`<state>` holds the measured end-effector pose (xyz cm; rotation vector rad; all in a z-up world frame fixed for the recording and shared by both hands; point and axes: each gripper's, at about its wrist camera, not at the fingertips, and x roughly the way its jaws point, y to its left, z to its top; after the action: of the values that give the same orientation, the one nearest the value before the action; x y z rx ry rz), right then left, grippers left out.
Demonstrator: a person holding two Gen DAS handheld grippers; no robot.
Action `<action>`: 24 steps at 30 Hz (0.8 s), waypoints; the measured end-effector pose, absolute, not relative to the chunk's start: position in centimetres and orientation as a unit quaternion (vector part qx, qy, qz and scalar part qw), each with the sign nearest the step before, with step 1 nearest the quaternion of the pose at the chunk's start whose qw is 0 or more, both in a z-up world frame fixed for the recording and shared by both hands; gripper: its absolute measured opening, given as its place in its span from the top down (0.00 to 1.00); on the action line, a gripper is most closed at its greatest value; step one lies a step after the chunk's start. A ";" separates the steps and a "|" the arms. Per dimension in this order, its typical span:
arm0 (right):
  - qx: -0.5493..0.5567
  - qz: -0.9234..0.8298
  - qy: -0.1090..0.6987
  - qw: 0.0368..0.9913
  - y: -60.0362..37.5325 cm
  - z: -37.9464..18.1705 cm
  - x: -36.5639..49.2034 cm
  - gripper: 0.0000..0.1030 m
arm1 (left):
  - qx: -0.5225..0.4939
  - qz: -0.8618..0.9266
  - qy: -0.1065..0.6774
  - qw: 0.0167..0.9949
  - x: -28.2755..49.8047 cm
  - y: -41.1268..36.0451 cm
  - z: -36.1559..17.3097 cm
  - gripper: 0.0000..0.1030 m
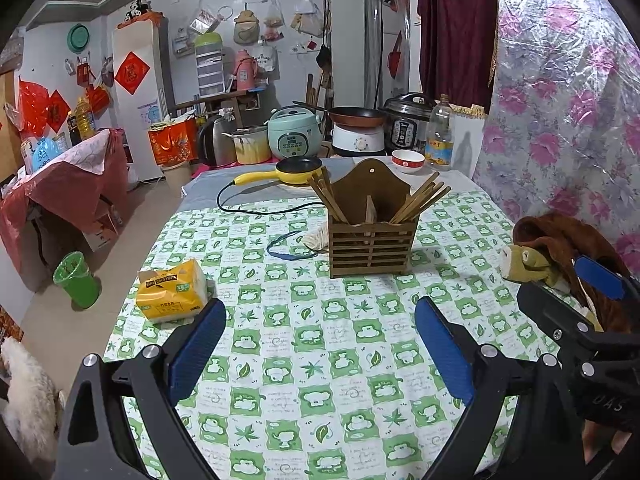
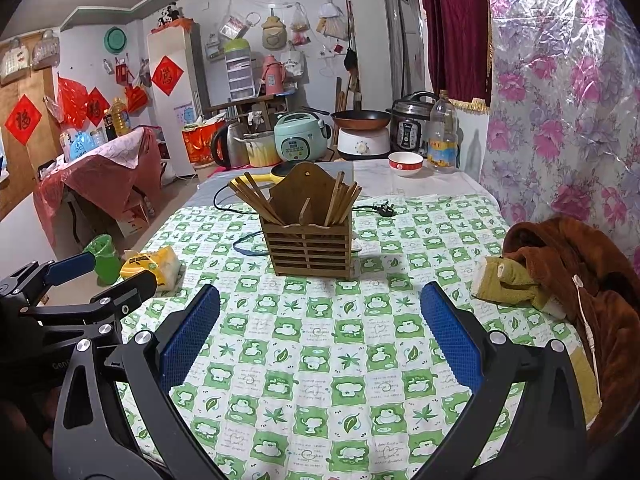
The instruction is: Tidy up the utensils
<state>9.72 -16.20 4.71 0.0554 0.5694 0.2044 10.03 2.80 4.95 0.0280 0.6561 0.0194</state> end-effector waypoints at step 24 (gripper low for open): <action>0.027 0.102 0.282 0.954 -16.2 4.4 9.7 0.06 | 0.014 0.014 0.325 0.946 10.3 3.1 4.7 0.05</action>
<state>9.68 -16.24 4.38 0.0540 0.5726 0.2065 10.33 3.12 4.68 0.0276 0.6613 0.0276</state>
